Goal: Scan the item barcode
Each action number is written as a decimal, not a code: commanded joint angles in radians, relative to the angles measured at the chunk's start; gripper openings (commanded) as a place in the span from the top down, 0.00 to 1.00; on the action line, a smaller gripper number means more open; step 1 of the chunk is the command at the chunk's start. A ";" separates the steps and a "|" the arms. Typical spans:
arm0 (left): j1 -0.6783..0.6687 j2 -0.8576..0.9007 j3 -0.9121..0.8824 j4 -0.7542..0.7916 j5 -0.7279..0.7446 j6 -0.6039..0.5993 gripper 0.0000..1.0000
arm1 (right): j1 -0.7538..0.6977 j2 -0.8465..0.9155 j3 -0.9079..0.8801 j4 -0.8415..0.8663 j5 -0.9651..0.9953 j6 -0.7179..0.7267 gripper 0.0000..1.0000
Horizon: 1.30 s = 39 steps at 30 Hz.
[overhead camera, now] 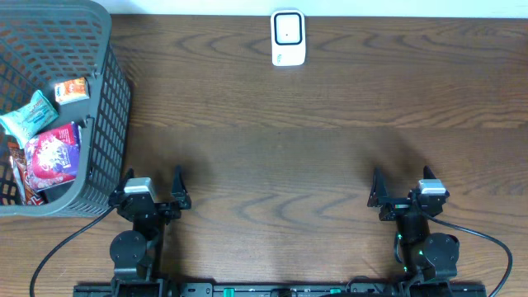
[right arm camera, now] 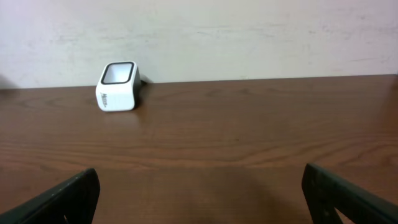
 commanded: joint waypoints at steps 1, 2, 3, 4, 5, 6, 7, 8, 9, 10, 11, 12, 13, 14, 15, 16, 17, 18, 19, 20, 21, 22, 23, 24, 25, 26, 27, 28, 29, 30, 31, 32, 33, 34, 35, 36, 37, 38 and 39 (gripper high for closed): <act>0.005 -0.006 -0.012 -0.037 0.066 -0.139 0.02 | -0.002 -0.003 -0.002 -0.004 -0.001 -0.011 0.01; 0.005 -0.006 -0.012 -0.035 0.066 -0.138 0.02 | -0.002 -0.003 -0.002 -0.004 0.000 -0.011 0.01; 0.005 -0.006 -0.012 -0.033 0.066 -0.138 0.02 | -0.002 -0.003 -0.002 -0.004 0.000 -0.011 0.01; 0.005 -0.006 -0.012 -0.012 0.068 -0.138 0.02 | -0.002 -0.003 -0.002 -0.004 0.000 -0.011 0.01; 0.005 -0.006 -0.012 0.003 0.084 -0.144 0.02 | -0.002 -0.003 -0.002 -0.004 0.000 -0.011 0.01; 0.005 -0.006 -0.011 0.013 0.114 -0.146 0.02 | -0.002 -0.003 -0.002 -0.004 0.000 -0.011 0.01; 0.005 -0.006 -0.012 0.026 0.153 -0.146 0.02 | -0.002 -0.003 -0.002 -0.004 0.000 -0.011 0.01; 0.005 -0.006 -0.011 0.041 0.189 -0.145 0.02 | -0.002 -0.003 -0.002 -0.004 0.000 -0.011 0.01; 0.005 -0.006 -0.011 0.061 0.221 -0.145 0.02 | -0.002 -0.003 -0.002 -0.004 0.000 -0.011 0.01; 0.005 -0.006 -0.011 0.086 0.250 -0.145 0.02 | -0.002 -0.003 -0.002 -0.004 0.000 -0.011 0.01; 0.005 -0.006 -0.011 0.119 0.277 -0.145 0.02 | -0.002 -0.003 -0.002 -0.004 -0.001 -0.011 0.01; 0.005 -0.006 -0.008 0.161 0.300 -0.145 0.02 | -0.002 -0.003 -0.002 -0.004 -0.001 -0.011 0.01; 0.005 -0.006 -0.004 0.205 0.314 -0.145 0.02 | -0.002 -0.003 -0.002 -0.004 -0.001 -0.011 0.01; 0.005 -0.006 0.007 0.253 0.312 -0.145 0.02 | -0.002 -0.003 -0.002 -0.004 0.000 -0.011 0.01; 0.005 -0.006 0.020 0.291 0.308 -0.143 0.02 | -0.002 -0.003 -0.002 -0.004 -0.001 -0.011 0.01; 0.005 -0.006 0.035 0.324 0.301 -0.133 0.02 | -0.002 -0.002 -0.002 -0.003 0.000 -0.011 0.01; 0.005 -0.004 0.054 0.351 0.301 -0.115 0.02 | -0.002 -0.003 -0.002 -0.003 0.000 -0.011 0.01; 0.005 0.000 0.078 0.366 0.300 -0.093 0.02 | -0.002 -0.003 -0.002 -0.004 -0.001 -0.011 0.01; 0.005 0.009 0.108 0.368 0.298 -0.072 0.02 | -0.002 -0.003 -0.002 -0.004 -0.001 -0.011 0.01; 0.005 0.026 0.144 0.367 0.280 -0.061 0.02 | -0.002 -0.003 -0.002 -0.004 0.000 -0.011 0.01; 0.005 0.047 0.176 0.367 0.256 -0.061 0.02 | -0.002 -0.003 -0.002 -0.003 -0.001 -0.011 0.01; 0.005 0.071 0.208 0.368 0.232 -0.060 0.02 | -0.002 -0.002 -0.002 -0.004 0.000 -0.011 0.01; 0.005 0.102 0.244 0.367 0.214 -0.052 0.02 | -0.002 -0.003 -0.002 -0.004 0.000 -0.011 0.01; 0.005 0.136 0.281 0.368 0.208 -0.031 0.02 | -0.002 -0.003 -0.002 -0.004 0.000 -0.011 0.01; 0.005 0.182 0.327 0.367 0.200 -0.006 0.02 | -0.002 -0.003 -0.002 -0.004 -0.001 -0.011 0.01; 0.005 0.217 0.360 0.368 0.186 0.007 0.02 | -0.002 -0.003 -0.002 -0.004 -0.001 -0.011 0.01; 0.005 0.264 0.404 0.367 0.150 0.010 0.02 | -0.002 -0.003 -0.002 -0.004 -0.001 -0.011 0.01; 0.005 0.325 0.457 0.367 0.095 0.010 0.02 | -0.002 -0.003 -0.002 -0.004 -0.001 -0.011 0.01; 0.005 0.381 0.504 0.367 0.045 0.010 0.02 | -0.002 -0.003 -0.002 -0.004 -0.001 -0.011 0.01; 0.005 0.440 0.553 0.365 -0.001 0.010 0.02 | -0.002 -0.003 -0.002 -0.004 0.000 -0.011 0.01; 0.005 0.512 0.616 0.353 -0.048 0.010 0.02 | -0.002 -0.003 -0.002 -0.004 -0.001 -0.011 0.01; 0.005 0.575 0.677 0.328 -0.089 0.010 0.02 | -0.002 -0.003 -0.002 -0.004 -0.001 -0.011 0.01; 0.005 0.649 0.754 0.282 -0.136 0.010 0.02 | -0.002 -0.003 -0.002 -0.004 0.000 -0.011 0.01; 0.005 0.704 0.813 0.239 -0.168 0.010 0.02 | -0.002 -0.003 -0.002 -0.004 -0.001 -0.011 0.01; 0.006 0.771 0.888 0.182 -0.199 0.010 0.02 | -0.002 -0.003 -0.002 -0.004 -0.001 -0.011 0.01; 0.012 0.838 0.966 0.119 -0.213 0.011 0.02 | -0.002 -0.003 -0.002 -0.004 0.000 -0.011 0.01; 0.022 0.904 1.048 0.053 -0.212 0.011 0.02 | -0.002 -0.003 -0.002 -0.004 -0.001 -0.011 0.01; 0.034 0.970 1.130 -0.017 -0.212 0.011 0.02 | -0.002 -0.003 -0.002 -0.004 -0.001 -0.011 0.01; 0.050 1.046 1.226 -0.096 -0.212 0.014 0.02 | -0.002 -0.003 -0.002 -0.004 0.000 -0.011 0.01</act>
